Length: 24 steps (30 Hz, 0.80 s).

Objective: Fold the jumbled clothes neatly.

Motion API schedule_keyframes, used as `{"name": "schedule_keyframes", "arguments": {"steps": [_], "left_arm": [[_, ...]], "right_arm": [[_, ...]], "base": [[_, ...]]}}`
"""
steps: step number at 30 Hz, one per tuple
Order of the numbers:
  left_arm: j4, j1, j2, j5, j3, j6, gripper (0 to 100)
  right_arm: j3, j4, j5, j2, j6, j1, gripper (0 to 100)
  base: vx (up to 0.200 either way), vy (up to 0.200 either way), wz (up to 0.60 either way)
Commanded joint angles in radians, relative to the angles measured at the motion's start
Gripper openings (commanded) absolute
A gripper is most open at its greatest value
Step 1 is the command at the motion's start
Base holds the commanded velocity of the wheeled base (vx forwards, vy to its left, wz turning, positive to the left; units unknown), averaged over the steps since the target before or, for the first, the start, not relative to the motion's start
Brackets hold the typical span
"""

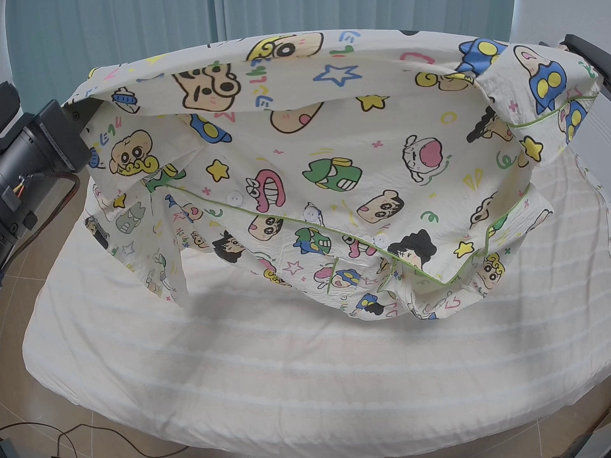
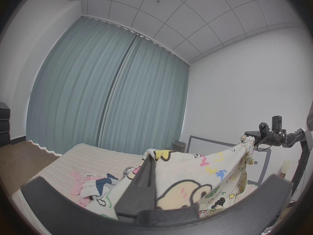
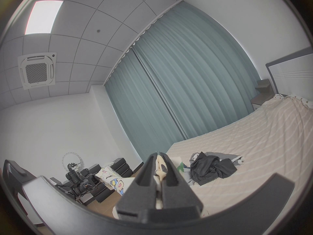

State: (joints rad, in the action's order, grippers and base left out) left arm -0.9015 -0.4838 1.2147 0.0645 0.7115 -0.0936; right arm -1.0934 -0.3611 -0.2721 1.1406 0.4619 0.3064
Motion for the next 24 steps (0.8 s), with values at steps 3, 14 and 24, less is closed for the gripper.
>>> {"name": "schedule_keyframes", "arguments": {"steps": [3, 14, 24], "left_arm": [[0.000, -0.001, 0.003, 0.000, 0.000, 0.000, 0], [0.000, -0.024, 0.005, 0.000, 0.000, 0.003, 0], [0.000, -0.025, 0.013, 0.000, 0.000, 0.003, 0]], "right_arm": [[-0.006, 0.001, -0.001, 0.004, 0.000, 0.002, 0], [-0.008, 0.002, -0.009, 0.002, 0.000, 0.000, 0], [-0.017, 0.005, -0.009, 0.002, 0.000, 0.000, 0]], "base": [[0.000, -0.200, 0.00], [0.000, -0.200, 0.00], [0.000, -0.200, 0.00]]}}
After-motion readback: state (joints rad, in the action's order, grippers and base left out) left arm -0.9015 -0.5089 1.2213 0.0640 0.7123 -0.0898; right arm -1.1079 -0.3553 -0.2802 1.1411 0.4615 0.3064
